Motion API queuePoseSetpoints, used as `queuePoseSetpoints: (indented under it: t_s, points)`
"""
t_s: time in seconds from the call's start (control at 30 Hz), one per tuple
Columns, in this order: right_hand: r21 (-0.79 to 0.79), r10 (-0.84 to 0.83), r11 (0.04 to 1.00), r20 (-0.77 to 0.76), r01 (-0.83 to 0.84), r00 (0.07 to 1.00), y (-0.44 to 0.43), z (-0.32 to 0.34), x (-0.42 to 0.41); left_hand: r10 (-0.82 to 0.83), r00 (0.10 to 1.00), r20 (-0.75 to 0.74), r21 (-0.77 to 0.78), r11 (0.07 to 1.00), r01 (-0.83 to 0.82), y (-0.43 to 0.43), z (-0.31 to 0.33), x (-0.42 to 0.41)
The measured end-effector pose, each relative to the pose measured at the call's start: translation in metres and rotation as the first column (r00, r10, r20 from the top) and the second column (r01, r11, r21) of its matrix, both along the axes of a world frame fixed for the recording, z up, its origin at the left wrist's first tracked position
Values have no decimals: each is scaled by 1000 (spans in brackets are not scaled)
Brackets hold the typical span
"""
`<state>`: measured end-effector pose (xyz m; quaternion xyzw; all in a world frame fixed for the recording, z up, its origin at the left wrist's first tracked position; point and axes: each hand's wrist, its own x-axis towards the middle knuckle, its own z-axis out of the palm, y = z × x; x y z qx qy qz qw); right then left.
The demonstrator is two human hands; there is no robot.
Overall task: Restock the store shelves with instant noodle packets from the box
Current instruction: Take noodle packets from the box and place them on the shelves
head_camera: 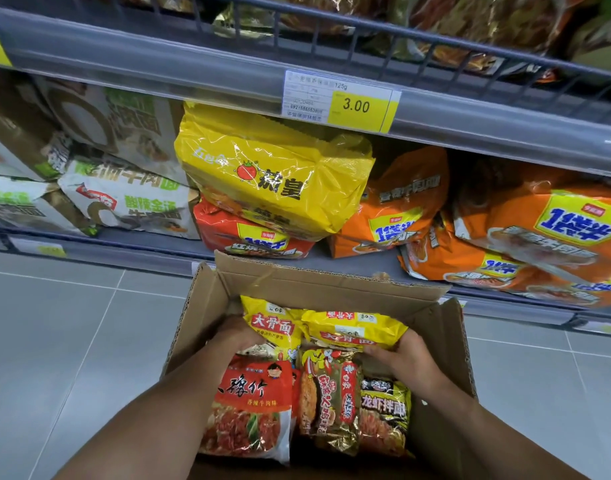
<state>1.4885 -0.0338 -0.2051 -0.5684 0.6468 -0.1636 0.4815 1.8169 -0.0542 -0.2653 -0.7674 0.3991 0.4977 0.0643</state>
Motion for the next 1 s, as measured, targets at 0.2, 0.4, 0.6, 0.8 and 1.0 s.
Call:
queuePoseSetpoints:
  t_s: [0.2, 0.4, 0.6, 0.8, 1.0]
  points:
    - [-20, -39, 999, 14, 39, 999, 7, 5, -3, 82, 988, -131, 3, 997, -83, 1, 9, -4]
    - [-80, -46, 996, -85, 39, 995, 12, 32, -2, -52, 996, -71, -120, 992, 43, 2, 49, -12]
    - [-142, -62, 989, -199, 34, 978, 37, 90, -3, -268, 915, 303, -335, 869, 365, 29, 117, -19]
    - [-143, -171, 979, -195, 144, 966, 50, 189, -3, -269, 894, 359, -432, 801, 415, 56, 216, -12]
    - [-130, -207, 974, -170, 186, 964, 59, 318, -1, -195, 952, 236, -507, 811, 292, 81, 358, -6]
